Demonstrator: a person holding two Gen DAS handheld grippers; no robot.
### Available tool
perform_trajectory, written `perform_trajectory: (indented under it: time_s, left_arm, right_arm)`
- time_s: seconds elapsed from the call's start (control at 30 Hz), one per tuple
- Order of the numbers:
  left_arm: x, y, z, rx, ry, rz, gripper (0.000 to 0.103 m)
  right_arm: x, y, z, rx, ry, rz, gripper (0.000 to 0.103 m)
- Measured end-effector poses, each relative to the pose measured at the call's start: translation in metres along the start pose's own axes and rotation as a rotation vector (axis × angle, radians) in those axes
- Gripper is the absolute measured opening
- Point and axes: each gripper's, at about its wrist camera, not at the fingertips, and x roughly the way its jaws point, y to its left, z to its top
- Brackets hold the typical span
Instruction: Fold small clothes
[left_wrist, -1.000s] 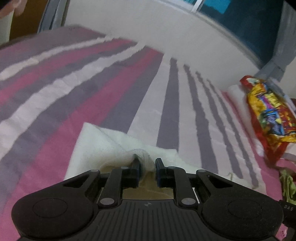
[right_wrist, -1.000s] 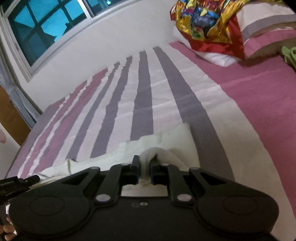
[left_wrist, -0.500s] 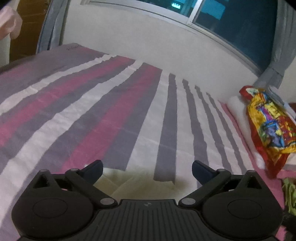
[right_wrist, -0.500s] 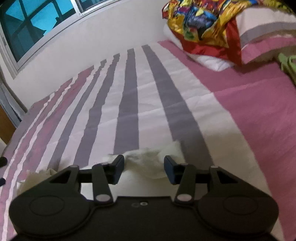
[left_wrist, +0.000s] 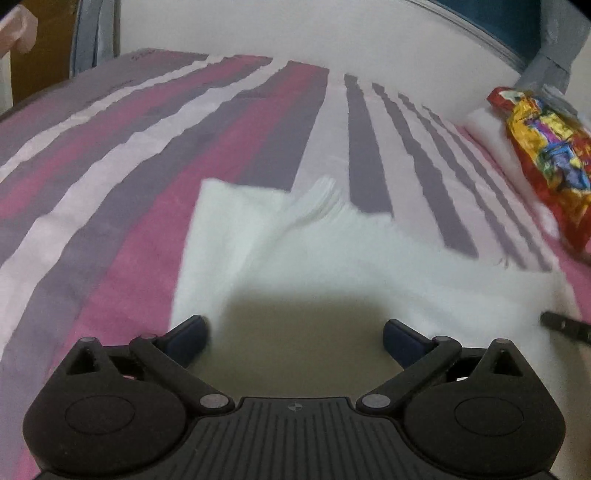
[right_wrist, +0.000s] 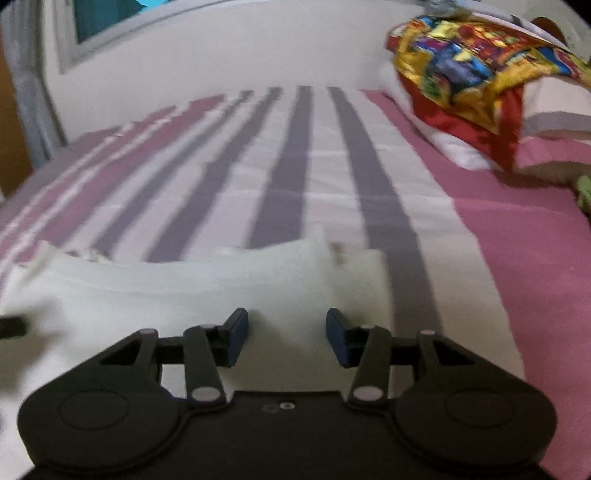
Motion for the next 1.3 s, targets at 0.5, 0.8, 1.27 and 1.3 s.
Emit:
perform_trajectory:
  time_s: [0.5,0.8,1.27,1.3]
  left_arm:
    - [-0.058,-0.001,-0.065,0.09,0.049,0.016,0.101]
    - [-0.09,0.0,-0.091,0.115,0.063,0.017,0.101]
    - [-0.084,0.0,-0.094,0.087,0.051,0.038,0.101]
    - [-0.085,0.001,-0.097,0.091,0.05,0.037,0.101]
  right_arm:
    - [-0.062,0.022,-0.066,-0.125,0.058,0.083,0.048]
    - [-0.089,0.025,-0.101,-0.218,0.089,0.033,0.049]
    - [-0.104,0.042,-0.118,-0.247,0.126,0.085,0.055]
    - [-0.105,0.039,-0.119,-0.247,0.128,0.091,0.055]
